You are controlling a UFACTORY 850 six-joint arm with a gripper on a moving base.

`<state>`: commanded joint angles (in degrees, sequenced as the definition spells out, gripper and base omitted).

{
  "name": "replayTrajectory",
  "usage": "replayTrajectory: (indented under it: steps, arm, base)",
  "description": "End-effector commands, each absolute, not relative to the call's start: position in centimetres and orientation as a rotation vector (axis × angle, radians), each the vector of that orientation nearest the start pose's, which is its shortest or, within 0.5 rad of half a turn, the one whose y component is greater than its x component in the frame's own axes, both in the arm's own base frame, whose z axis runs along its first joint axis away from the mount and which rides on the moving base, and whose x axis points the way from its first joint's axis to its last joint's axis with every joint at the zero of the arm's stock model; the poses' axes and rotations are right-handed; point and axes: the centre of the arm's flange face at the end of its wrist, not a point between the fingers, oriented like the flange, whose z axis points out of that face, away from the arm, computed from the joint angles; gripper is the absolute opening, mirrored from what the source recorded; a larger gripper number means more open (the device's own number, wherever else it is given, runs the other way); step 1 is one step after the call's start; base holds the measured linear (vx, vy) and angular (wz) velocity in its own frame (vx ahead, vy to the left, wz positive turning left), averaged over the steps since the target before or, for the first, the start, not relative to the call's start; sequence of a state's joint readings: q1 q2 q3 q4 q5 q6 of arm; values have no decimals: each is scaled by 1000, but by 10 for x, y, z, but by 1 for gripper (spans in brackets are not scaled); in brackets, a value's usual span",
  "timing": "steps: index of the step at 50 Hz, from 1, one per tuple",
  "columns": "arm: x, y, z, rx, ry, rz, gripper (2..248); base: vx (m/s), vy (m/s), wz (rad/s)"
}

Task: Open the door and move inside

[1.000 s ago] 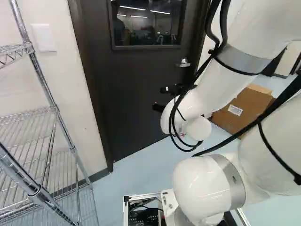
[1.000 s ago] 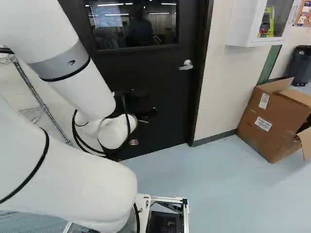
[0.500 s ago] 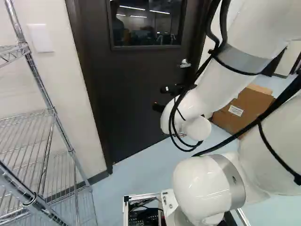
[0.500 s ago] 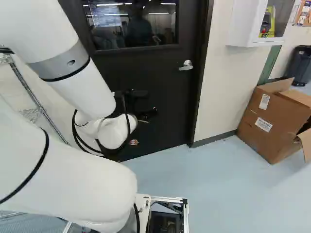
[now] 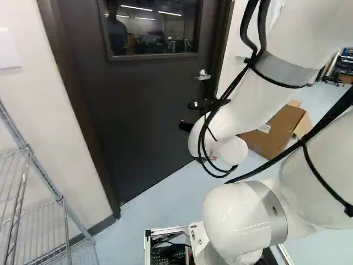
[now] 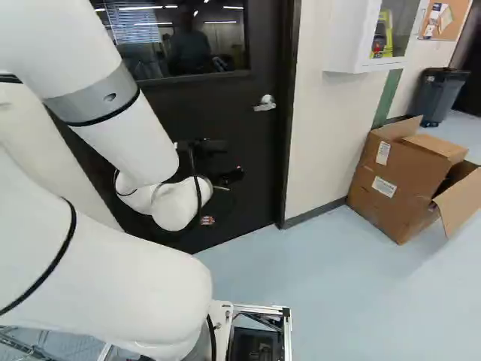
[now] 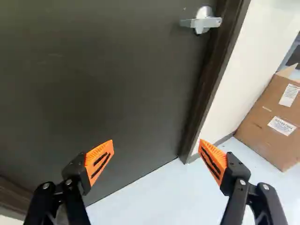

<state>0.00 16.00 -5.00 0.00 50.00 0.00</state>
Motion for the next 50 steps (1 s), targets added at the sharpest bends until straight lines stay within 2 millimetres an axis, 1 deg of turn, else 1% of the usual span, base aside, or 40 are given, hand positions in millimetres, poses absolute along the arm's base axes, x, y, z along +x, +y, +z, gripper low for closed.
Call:
replayTrajectory:
  steps: [16, 34, 50]
  arm:
    - [270, 0, 366, -2558, 0, -1824, 247]
    - [270, 0, 366, -2558, 0, -1824, 247]
    - [272, 0, 366, -2558, 0, -1823, 247]
  base:
    - [149, -87, -254]
    - [146, -3, -25]
    - [90, 0, -12]
